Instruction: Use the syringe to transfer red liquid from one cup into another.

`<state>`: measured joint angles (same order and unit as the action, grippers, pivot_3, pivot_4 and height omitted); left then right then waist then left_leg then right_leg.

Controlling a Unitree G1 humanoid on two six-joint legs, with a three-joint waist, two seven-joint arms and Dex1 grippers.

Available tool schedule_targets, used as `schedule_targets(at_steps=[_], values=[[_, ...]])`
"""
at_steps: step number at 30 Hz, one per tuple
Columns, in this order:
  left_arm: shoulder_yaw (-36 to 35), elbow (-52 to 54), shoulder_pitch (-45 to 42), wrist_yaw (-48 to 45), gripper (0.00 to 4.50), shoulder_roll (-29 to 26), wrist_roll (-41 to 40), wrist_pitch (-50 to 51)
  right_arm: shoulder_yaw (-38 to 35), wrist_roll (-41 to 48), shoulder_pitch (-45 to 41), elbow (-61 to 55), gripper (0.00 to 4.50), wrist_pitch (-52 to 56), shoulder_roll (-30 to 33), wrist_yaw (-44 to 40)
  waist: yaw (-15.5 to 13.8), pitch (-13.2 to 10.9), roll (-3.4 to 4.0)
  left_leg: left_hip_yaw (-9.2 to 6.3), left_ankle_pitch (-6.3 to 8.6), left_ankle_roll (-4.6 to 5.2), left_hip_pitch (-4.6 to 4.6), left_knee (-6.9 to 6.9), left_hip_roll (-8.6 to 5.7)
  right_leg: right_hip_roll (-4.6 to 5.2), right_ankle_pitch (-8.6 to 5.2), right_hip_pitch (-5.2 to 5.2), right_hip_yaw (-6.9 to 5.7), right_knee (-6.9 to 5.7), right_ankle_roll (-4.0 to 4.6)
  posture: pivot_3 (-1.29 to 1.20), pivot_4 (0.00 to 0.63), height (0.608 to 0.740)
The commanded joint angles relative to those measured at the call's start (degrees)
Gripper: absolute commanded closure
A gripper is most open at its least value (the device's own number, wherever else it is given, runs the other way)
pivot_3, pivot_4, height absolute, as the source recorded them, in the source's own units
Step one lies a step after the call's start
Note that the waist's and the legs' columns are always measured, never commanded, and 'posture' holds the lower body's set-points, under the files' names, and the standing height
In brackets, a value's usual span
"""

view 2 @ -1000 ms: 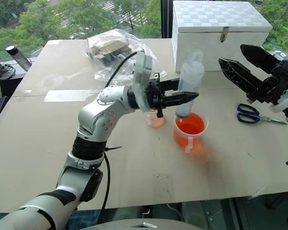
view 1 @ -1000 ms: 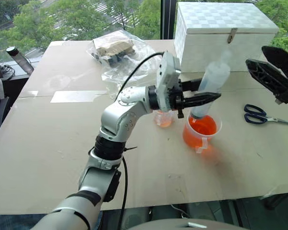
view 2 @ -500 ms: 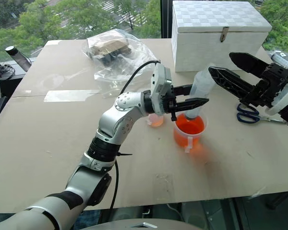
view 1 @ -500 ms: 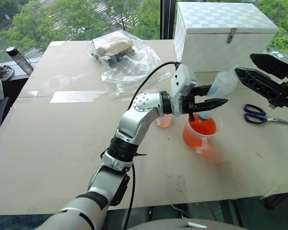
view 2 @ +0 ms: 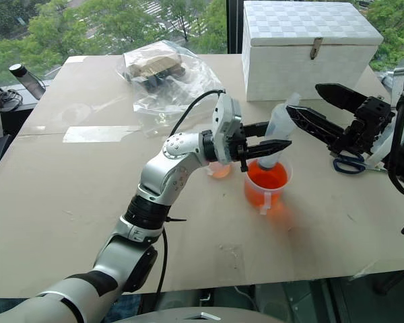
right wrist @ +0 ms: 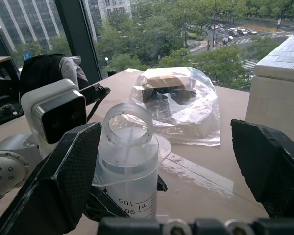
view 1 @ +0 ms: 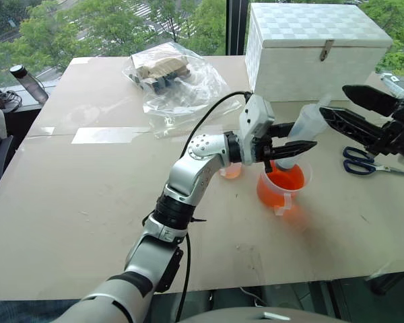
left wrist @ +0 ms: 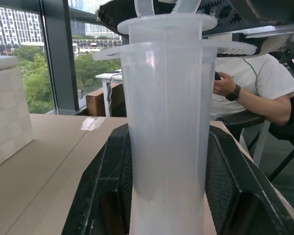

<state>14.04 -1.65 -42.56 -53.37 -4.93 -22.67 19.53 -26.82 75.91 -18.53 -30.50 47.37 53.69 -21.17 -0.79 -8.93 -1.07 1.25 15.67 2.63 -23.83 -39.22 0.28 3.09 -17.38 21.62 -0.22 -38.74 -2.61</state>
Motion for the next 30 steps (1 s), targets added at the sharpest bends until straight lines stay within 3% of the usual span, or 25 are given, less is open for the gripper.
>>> schedule_targets(at_steps=[1,8,11,19,30], values=[[-0.71,1.70,-0.91,-0.43,3.15,0.55,-1.12,-0.88,-2.44,0.95,0.30,-0.34,0.00,0.01,1.17,-0.58,0.00,0.00,0.00,0.00,0.00,0.00,0.00,0.00,0.00,0.00,0.00,0.00,0.00,0.00,0.00,0.00,0.150,0.740],[-0.35,2.29,-0.64,-1.24,3.15,0.41,-1.40,-0.29,-0.94,0.49,-1.88,0.52,0.00,-0.97,0.08,1.36,0.01,0.00,0.00,0.00,0.00,0.00,0.00,0.00,0.00,0.00,0.00,0.00,0.00,0.00,0.00,0.00,0.150,0.740],[-0.16,2.36,-0.44,-1.38,3.15,0.37,-1.12,-0.40,0.36,-0.57,-3.01,0.26,0.76,-0.80,0.13,1.30,0.02,0.00,0.00,0.00,0.00,0.00,0.00,0.00,0.00,0.00,0.00,0.00,0.00,0.00,0.00,0.00,0.150,0.740],[0.35,2.06,-0.23,-1.29,3.15,0.95,-0.67,-0.77,4.39,-0.11,-4.20,-0.72,4.36,0.02,-1.60,3.15,-0.03,0.00,0.00,-0.01,0.00,0.00,0.00,0.00,0.00,0.00,0.00,0.00,-0.01,0.01,0.00,0.00,0.150,0.740],[0.53,1.40,-0.06,-1.23,3.15,1.28,-0.27,-1.17,1.58,3.23,-4.47,-0.39,4.47,-0.84,-1.65,3.76,0.00,0.00,0.00,-0.02,0.00,0.00,-0.02,0.00,0.00,0.00,0.00,0.00,-0.02,0.02,0.00,0.00,0.150,0.740]])
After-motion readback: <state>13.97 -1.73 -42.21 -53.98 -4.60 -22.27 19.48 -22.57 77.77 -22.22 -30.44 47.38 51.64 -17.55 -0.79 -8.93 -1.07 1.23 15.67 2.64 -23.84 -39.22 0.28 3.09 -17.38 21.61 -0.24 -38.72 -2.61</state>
